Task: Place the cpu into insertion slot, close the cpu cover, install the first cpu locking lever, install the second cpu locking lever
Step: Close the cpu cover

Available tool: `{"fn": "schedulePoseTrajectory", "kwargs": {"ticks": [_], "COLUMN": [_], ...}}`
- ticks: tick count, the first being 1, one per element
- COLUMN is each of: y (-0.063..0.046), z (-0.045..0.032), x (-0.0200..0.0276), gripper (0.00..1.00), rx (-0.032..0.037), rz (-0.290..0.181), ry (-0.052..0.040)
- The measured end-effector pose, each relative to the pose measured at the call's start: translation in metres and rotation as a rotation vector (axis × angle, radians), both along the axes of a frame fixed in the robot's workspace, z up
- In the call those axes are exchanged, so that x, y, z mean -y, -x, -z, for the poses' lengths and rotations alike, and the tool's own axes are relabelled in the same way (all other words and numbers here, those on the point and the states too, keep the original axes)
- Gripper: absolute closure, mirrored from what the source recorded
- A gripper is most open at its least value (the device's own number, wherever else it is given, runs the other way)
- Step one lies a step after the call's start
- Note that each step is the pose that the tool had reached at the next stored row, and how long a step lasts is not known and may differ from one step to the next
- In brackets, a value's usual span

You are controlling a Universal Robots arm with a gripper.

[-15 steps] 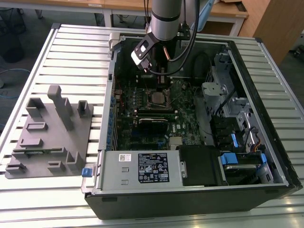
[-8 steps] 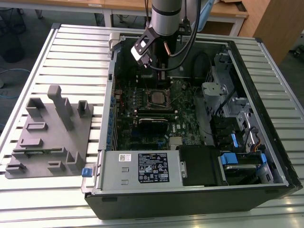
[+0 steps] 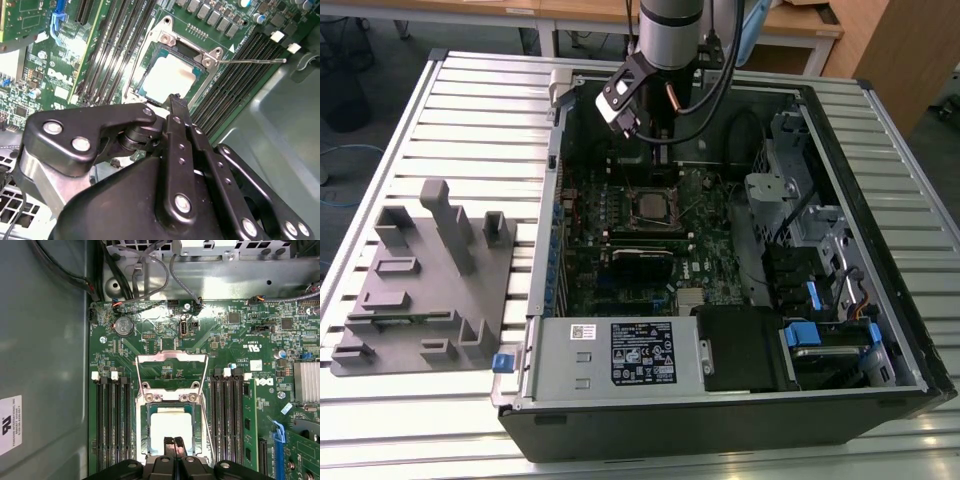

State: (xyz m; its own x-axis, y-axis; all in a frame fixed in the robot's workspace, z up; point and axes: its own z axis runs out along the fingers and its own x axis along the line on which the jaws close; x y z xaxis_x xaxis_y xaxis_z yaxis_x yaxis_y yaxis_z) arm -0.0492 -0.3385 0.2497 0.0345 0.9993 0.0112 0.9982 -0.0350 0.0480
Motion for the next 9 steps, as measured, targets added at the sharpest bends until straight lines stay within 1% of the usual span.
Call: {"fn": "schedulePoseTrajectory", "kwargs": {"ticks": [4, 9], "y": [0.0, 0.0], "z": [-0.001, -0.0066], "x": [0.0, 0.0], "gripper": [0.9, 0.9], "rx": [-0.0003, -0.0001], "rz": [0.0, 0.0], "ry": [0.0005, 0.0002]}}
